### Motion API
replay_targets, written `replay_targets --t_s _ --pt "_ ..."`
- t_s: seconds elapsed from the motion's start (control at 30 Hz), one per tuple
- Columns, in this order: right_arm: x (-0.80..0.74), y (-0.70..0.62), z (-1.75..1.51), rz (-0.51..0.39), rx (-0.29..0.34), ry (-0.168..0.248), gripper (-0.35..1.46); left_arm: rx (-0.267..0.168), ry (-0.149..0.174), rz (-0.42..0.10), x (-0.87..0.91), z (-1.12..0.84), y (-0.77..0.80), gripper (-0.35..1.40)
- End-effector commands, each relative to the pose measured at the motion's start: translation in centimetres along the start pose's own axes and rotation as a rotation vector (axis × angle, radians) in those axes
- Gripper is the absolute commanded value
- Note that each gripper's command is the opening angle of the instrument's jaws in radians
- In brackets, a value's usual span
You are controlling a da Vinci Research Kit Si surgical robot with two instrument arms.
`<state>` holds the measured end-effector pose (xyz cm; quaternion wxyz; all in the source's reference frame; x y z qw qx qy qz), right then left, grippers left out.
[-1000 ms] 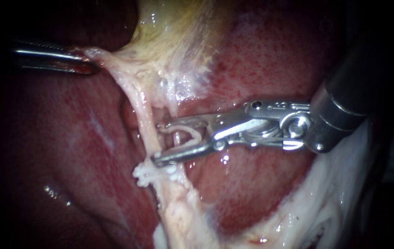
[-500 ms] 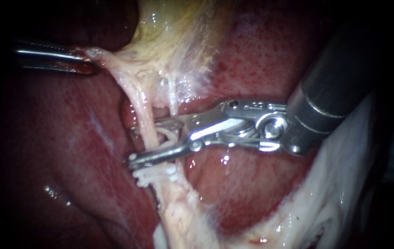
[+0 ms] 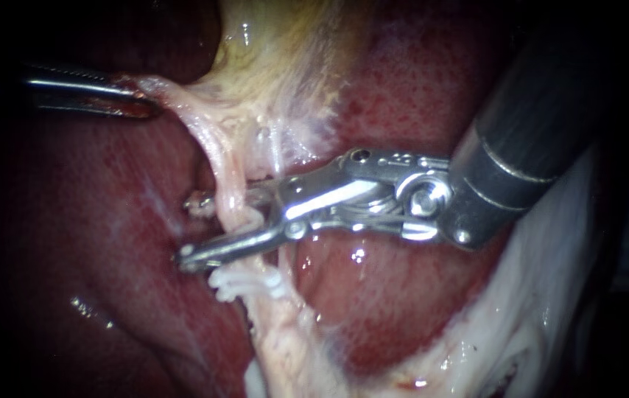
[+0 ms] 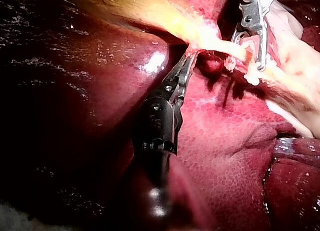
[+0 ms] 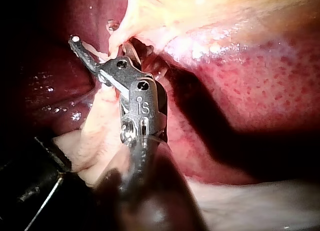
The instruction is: Clipping third clip left tube
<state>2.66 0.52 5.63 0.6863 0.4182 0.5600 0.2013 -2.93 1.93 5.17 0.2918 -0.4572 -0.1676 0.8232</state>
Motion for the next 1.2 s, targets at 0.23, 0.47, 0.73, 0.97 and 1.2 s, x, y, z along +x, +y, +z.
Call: replay_targets --t_s 0.23,0.47,0.73,0.97,1.2 --pt "0.04 -0.06 -0.01 0.001 0.003 0.000 0.26 0.000 0.000 0.000 0.00 0.00 0.00 -0.35" --pt "0.03 -0.07 -0.05 0.019 0.005 0.000 -0.08 0.000 0.000 0.000 0.00 0.01 0.00 -0.35" --pt "-0.01 -0.10 -0.10 0.141 0.009 -0.001 -0.35 0.000 0.000 0.000 0.00 0.01 0.00 -0.35" --pt "-0.03 -0.12 -0.10 0.146 0.007 -0.001 -0.35 0.000 0.000 0.000 0.00 0.01 -0.01 -0.35" --pt "-0.05 -0.10 -0.11 0.145 0.005 0.000 -0.35 0.001 0.000 0.000 0.00 0.02 -0.01 -0.35"
